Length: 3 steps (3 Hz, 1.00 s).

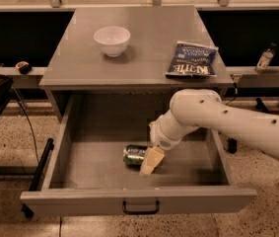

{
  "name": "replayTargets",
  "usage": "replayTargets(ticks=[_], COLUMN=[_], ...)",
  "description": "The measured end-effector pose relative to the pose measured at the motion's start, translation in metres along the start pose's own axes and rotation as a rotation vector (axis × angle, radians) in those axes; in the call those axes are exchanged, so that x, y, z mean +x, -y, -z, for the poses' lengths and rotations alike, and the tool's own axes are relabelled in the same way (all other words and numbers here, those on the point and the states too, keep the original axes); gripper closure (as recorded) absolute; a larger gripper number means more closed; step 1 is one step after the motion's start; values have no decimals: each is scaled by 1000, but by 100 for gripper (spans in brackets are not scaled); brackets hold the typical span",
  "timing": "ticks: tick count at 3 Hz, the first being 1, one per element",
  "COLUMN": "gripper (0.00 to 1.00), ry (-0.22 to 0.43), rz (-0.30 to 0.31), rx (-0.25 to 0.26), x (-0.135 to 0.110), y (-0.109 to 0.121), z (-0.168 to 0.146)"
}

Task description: Place green can into top drawer

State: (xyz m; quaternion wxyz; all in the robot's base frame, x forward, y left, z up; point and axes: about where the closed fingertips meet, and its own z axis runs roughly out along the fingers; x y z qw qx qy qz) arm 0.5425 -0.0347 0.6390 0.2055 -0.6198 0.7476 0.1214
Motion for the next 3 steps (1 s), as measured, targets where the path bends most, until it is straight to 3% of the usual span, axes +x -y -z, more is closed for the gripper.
replayTargets(ticks=[1, 2, 3], gripper=[0, 0, 0], ry=[56, 46, 46], rz=[85, 135, 132], rx=[21, 22, 21], x=[2, 6, 6], y=[-2, -2, -2], z=[22, 20, 20])
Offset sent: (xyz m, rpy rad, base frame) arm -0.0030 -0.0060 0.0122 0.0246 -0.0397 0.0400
